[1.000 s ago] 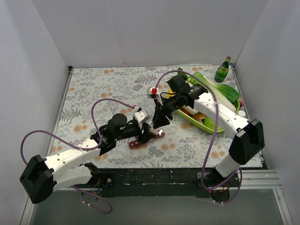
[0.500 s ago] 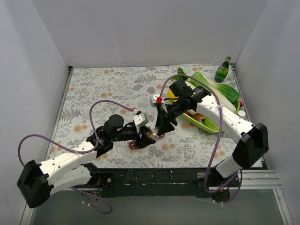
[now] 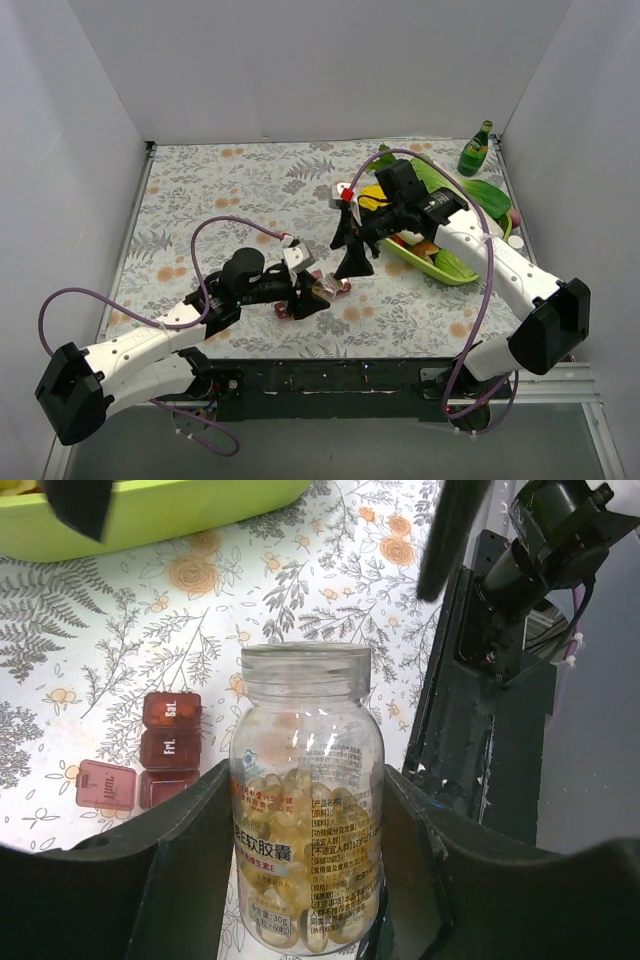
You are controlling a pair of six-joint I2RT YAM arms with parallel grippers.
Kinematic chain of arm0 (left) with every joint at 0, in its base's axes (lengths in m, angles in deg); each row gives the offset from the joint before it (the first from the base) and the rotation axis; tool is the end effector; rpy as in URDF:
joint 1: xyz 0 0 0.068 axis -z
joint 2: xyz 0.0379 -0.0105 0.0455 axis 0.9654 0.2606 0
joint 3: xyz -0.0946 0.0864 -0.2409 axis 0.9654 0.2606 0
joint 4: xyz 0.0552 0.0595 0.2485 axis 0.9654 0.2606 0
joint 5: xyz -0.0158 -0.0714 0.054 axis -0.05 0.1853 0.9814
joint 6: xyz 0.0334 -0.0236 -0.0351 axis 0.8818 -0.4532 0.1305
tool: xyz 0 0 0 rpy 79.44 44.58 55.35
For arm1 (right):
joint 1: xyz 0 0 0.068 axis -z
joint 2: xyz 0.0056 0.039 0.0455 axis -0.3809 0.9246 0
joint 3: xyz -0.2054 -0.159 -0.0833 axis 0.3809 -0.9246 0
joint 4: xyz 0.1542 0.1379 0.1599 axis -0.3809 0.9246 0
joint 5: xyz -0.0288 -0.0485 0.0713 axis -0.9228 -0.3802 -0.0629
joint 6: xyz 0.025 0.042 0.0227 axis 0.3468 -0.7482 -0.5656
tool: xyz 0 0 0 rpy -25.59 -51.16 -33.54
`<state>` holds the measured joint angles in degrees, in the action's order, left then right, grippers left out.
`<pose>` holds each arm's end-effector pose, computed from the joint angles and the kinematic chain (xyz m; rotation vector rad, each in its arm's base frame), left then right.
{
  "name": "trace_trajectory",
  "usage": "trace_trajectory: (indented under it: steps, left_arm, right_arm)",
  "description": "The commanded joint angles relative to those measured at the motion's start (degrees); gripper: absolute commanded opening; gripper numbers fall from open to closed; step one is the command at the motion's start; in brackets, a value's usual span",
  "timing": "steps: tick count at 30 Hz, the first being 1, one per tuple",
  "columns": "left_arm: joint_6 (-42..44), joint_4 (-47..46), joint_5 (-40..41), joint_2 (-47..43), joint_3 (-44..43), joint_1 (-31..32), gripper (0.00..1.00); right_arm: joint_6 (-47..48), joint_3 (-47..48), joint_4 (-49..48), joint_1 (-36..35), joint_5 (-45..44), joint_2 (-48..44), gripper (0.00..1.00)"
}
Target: Sort the pills into containers
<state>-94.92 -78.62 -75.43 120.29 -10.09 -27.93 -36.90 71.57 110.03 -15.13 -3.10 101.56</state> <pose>0.1332 -0.1674 0.2461 0.4747 2.1455 -1.4397 0.2236 0.2073 0.3473 -1.5812 1.6004 1.1444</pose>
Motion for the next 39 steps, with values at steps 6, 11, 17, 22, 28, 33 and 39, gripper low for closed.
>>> trace_trajectory:
  steps: [6,11,17,22,28,33,39]
  left_arm:
    - [-1.86,-5.26,3.49,-3.13,1.32,0.06,0.00]
    - [-1.95,-5.44,3.84,-2.51,1.06,0.06,0.00]
    - [-1.51,-5.17,3.93,-1.81,0.53,0.06,0.00]
    - [-1.33,-5.00,4.01,-1.55,0.18,0.06,0.00]
    - [-1.33,-4.91,4.19,-1.37,0.01,0.06,0.00]
    - [-1.59,-4.82,2.79,-1.54,0.18,0.06,0.00]
    - [-3.09,-4.73,5.15,-3.82,1.41,0.06,0.78]
  right_arm:
    - [-11.78,-8.97,-8.07,-0.19,-2.20,-2.14,0.89]
    - [-13.28,-8.71,-8.34,-0.71,0.17,-1.44,0.86]
    - [-14.95,-8.27,-9.39,-1.24,2.81,-0.65,0.81]
    - [-15.65,-8.27,-9.65,-1.77,3.17,-0.03,0.72]
    - [-15.92,-8.27,-10.18,-2.12,4.22,0.41,0.33]
    - [-14.86,-9.06,-10.79,-2.21,5.63,-0.56,0.15]
    - [-14.95,-9.50,-11.41,-1.95,6.59,-1.70,0.11]
